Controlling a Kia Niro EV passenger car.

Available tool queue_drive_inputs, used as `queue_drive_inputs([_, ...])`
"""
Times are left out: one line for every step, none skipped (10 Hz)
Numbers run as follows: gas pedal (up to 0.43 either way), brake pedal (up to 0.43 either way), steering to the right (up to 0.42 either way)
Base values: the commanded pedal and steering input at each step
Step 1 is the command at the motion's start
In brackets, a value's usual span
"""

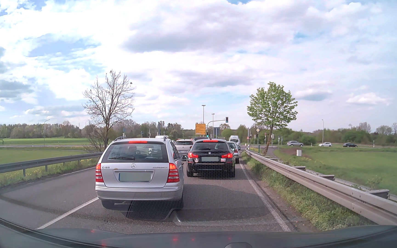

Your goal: Follow the waypoints while adhering to traffic rules and regulations

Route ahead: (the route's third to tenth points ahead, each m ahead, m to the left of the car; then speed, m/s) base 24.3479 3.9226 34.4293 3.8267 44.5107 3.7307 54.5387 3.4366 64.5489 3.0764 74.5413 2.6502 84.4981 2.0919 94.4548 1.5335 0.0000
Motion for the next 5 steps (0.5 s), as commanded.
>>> queue_drive_inputs([0.000,0.189,-0.010])
queue_drive_inputs([0.000,0.183,-0.010])
queue_drive_inputs([0.000,0.165,-0.010])
queue_drive_inputs([0.000,0.152,-0.010])
queue_drive_inputs([0.000,0.134,-0.010])
